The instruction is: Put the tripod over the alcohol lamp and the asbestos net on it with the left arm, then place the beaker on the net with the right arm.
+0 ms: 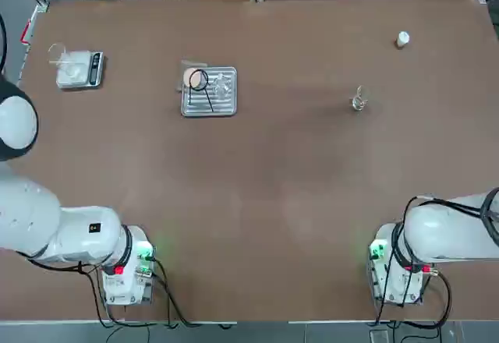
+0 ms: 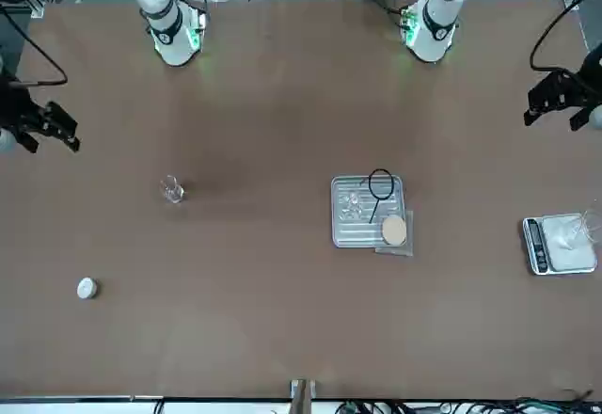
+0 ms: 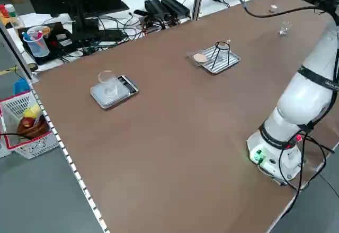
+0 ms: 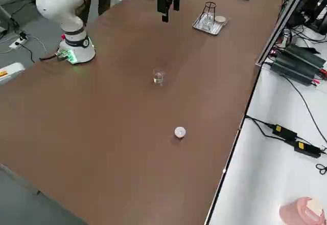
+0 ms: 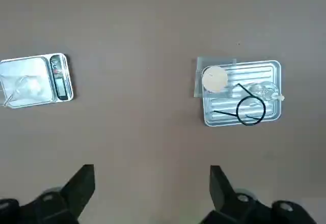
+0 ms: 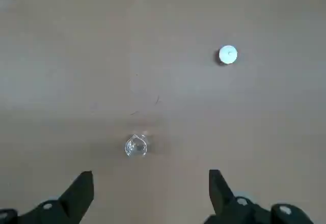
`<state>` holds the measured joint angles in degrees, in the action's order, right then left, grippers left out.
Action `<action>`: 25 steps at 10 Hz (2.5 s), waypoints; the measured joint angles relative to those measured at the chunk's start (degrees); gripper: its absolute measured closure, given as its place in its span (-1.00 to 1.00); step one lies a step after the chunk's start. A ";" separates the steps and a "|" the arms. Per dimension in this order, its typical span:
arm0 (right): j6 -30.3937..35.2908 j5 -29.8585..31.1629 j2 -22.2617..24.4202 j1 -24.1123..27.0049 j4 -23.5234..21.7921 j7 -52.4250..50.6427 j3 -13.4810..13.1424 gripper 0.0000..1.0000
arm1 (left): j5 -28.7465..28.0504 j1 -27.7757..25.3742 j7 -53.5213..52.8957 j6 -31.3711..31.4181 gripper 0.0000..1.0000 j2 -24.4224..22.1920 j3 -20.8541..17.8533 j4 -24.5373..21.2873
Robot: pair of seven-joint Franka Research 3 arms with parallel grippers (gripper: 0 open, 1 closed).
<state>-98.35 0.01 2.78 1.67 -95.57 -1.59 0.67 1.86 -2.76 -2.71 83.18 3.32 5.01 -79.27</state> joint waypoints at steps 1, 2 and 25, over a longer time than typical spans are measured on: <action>0.01 -0.01 0.00 0.00 0.00 0.00 0.00 -1.00 | 0.00 -0.08 0.00 0.03 -0.99 0.00 0.00 0.00; 0.01 -0.01 0.00 -0.01 0.00 0.00 0.00 -1.00 | 0.00 -0.16 0.00 0.05 -0.99 -0.01 -0.01 0.02; -0.37 -0.20 -0.06 -0.43 -0.01 0.00 0.52 -1.00 | -1.66 26.44 38.93 28.25 -0.67 18.63 2.64 -10.59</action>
<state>-98.72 -0.20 2.72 1.23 -95.58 -1.59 1.19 0.19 23.69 36.21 111.44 21.95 7.66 -89.86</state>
